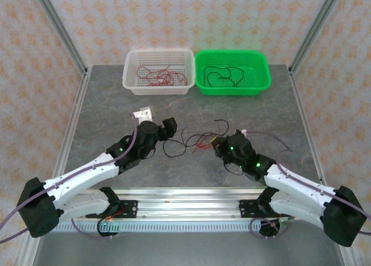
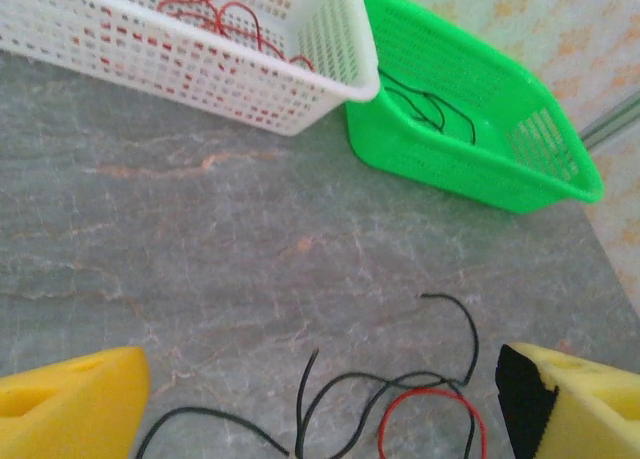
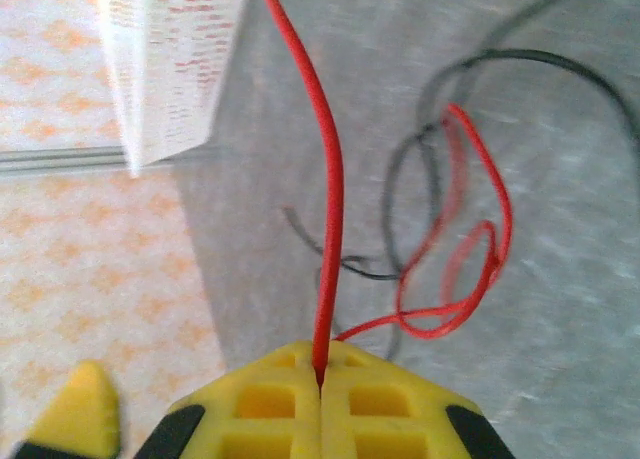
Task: Untangle the cables
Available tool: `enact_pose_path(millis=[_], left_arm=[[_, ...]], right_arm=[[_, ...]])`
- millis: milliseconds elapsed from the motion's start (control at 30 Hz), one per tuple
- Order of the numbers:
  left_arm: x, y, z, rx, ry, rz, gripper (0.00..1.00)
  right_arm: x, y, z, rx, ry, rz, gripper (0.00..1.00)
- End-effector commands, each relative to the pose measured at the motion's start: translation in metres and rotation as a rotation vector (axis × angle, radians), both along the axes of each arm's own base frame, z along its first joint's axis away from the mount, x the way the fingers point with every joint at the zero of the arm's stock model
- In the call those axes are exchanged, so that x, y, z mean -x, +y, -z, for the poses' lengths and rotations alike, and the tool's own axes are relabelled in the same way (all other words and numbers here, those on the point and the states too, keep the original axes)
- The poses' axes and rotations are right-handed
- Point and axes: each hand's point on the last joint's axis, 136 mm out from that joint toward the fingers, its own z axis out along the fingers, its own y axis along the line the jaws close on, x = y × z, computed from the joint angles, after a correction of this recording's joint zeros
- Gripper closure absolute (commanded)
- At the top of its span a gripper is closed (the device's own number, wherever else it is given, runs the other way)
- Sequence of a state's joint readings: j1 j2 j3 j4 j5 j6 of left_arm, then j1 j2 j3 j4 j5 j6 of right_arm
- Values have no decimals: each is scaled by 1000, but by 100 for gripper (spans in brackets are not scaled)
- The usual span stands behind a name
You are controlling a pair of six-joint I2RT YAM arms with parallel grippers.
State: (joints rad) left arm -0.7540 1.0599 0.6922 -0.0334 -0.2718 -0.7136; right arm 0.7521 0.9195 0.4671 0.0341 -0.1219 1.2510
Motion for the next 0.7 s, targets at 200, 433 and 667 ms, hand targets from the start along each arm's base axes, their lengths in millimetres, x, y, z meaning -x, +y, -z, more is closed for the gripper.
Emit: enact_pose_path(millis=[200, 433, 667], left_arm=[[15, -32, 26, -10, -5, 53, 12], [25, -59, 31, -42, -41, 132, 12], [32, -76, 25, -120, -92, 170, 12]], right_arm=[[-19, 7, -88, 226, -266, -113, 100], [-25, 14, -120, 347, -361, -196, 100], [-27, 12, -140, 358, -413, -194, 100]])
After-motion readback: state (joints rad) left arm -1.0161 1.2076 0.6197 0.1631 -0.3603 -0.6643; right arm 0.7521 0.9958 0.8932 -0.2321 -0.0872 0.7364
